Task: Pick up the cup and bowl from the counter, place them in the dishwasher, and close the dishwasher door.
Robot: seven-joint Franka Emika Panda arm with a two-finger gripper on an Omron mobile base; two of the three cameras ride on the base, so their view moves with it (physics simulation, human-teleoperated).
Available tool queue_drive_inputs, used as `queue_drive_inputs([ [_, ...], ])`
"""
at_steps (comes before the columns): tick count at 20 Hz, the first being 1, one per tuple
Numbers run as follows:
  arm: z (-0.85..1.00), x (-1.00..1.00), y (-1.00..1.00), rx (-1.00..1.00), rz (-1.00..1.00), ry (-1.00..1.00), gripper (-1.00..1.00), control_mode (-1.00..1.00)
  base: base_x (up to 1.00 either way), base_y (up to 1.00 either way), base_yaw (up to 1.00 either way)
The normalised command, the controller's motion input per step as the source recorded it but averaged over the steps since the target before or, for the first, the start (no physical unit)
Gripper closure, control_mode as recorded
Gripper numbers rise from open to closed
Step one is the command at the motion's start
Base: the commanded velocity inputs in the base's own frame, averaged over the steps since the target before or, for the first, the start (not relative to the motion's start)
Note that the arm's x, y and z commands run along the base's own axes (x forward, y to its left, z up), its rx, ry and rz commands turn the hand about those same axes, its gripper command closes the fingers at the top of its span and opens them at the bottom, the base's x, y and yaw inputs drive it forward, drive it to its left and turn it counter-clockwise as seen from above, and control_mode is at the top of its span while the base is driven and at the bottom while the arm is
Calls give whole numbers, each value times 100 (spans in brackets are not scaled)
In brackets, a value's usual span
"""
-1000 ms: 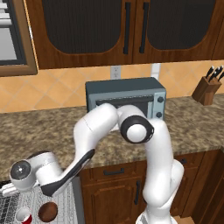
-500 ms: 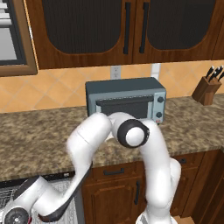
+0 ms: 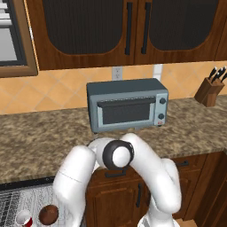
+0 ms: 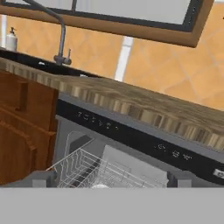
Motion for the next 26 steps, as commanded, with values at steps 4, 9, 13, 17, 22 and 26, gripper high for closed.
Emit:
queue_drive_inputs([
  [4, -45, -98, 10, -6, -1, -44, -100, -100, 0, 0, 0],
  [9, -64, -78, 0, -4, -4, -34, -100, -100, 0, 0, 0],
  [13, -88, -32, 0, -7, -8, -32, -100, -100, 0, 0, 0],
  [17, -70, -7, 0, -8, -11, -15, -100, -100, 0, 0, 0],
  [22, -40, 11, 1, -13, -13, 0, -100, -100, 0, 0, 0],
  [26, -41, 12, 8, -11, -10, 5, -100, -100, 0, 0, 0],
])
